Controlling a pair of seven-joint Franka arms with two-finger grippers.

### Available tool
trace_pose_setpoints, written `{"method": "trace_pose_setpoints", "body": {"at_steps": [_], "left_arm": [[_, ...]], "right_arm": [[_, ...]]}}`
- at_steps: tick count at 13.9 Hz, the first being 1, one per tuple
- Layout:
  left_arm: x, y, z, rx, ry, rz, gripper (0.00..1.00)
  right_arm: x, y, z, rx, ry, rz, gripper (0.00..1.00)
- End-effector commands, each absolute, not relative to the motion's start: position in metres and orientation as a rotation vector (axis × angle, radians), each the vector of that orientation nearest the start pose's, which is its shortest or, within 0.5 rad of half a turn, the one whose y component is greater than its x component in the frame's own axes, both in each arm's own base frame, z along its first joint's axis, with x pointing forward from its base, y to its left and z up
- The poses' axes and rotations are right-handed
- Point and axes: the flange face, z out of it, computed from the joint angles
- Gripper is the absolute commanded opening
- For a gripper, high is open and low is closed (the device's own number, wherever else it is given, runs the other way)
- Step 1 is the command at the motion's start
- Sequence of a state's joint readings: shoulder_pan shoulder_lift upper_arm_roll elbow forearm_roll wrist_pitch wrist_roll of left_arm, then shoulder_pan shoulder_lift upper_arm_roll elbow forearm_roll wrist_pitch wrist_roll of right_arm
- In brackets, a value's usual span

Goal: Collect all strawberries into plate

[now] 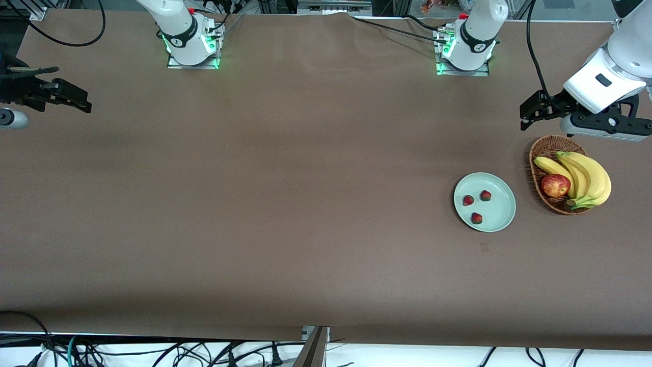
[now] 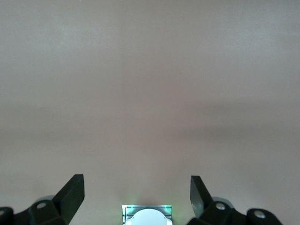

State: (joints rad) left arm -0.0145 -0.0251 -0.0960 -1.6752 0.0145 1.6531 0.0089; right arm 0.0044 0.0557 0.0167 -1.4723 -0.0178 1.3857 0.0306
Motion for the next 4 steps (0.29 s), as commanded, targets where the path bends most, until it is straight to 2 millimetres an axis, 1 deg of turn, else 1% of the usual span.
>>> {"method": "trace_pose_setpoints", "body": {"at_steps": [1, 4], "left_arm": [[0.5590, -0.0539, 0.5919, -3.144, 0.161, -0.014, 1.00], [0.5607, -0.0546, 0.5900, -3.143, 0.161, -0.009, 1.00]], "right_arm": [[0.5534, 0.0082, 0.6303, -3.167, -0.006, 0.218, 1.00], [0.5534, 0.0084, 0.6303, -3.165, -0.006, 0.218, 1.00]]}}
